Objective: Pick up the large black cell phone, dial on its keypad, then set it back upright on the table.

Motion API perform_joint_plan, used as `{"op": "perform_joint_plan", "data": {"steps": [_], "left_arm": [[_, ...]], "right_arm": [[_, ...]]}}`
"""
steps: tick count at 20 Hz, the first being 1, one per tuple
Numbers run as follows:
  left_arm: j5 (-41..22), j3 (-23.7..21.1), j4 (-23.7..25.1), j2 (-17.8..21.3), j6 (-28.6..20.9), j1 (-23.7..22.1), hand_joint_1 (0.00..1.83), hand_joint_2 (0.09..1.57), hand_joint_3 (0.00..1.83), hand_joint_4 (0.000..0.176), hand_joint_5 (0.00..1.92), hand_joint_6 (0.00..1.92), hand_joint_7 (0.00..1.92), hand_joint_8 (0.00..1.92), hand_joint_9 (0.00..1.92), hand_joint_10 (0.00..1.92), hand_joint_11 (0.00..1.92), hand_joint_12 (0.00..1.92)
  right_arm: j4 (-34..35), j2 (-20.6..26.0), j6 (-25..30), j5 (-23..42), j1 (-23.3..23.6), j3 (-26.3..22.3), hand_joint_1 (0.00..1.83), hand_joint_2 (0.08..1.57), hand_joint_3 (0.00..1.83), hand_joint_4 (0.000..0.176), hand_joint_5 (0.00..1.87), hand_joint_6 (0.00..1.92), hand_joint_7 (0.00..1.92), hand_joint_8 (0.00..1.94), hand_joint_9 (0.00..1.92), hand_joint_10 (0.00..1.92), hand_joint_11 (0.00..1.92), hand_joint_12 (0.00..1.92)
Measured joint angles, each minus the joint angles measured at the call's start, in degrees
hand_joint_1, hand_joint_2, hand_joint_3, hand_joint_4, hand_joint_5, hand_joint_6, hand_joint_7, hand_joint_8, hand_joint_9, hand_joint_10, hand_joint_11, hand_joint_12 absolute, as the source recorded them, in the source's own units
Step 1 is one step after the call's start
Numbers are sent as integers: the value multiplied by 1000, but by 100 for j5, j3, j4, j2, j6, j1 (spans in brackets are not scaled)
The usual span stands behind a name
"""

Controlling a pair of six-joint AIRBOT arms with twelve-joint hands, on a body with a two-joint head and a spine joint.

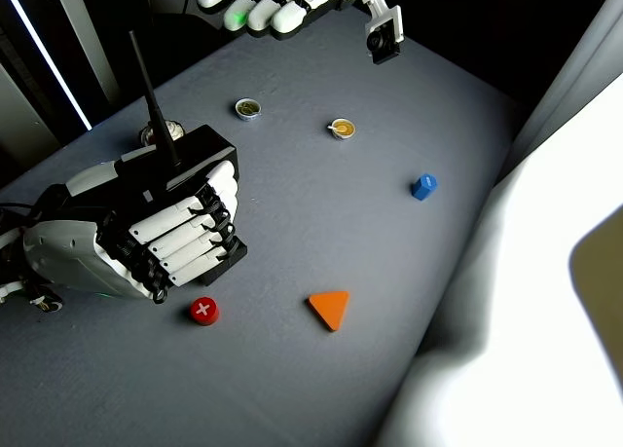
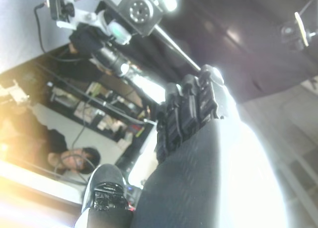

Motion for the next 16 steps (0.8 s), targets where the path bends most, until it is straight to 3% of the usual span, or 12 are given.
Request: {"op": "perform_joint_plan", "data": {"steps": [5,7,11,13,15,16], "left_arm": [[0,24,166,-24,-2,0,0,1212,0,39,189,2,248,4,108,8,27,17],[0,55,170,-28,-2,0,0,1231,0,60,186,1,245,2,91,0,6,10],[-28,72,219,-28,-70,2,0,1222,0,46,192,2,253,4,111,8,44,32],[-44,72,291,-28,-103,31,0,1227,0,37,198,4,255,4,118,10,54,40],[-48,72,339,-35,-114,31,0,1234,1,48,192,1,245,0,102,2,21,30],[-48,72,352,-35,-111,31,0,1220,0,36,194,2,250,2,105,3,18,30]], "right_arm": [[13,-7,17,96,-79,0,1375,1126,0,0,897,966,946,974,937,1314,892,1451],[26,-11,22,109,-90,0,1373,1134,1,0,870,1016,930,984,933,1326,902,1445],[37,-13,46,155,-120,0,1365,1129,0,0,901,946,942,989,952,1326,863,1475],[68,-13,66,151,-120,0,1370,1144,1,0,852,1029,905,1023,917,1353,864,1450],[83,-13,66,149,-120,0,1370,1112,0,0,912,916,991,910,992,1275,878,1435],[98,-13,70,151,-120,0,1374,1125,3,0,876,987,951,943,962,1294,890,1394]]}}
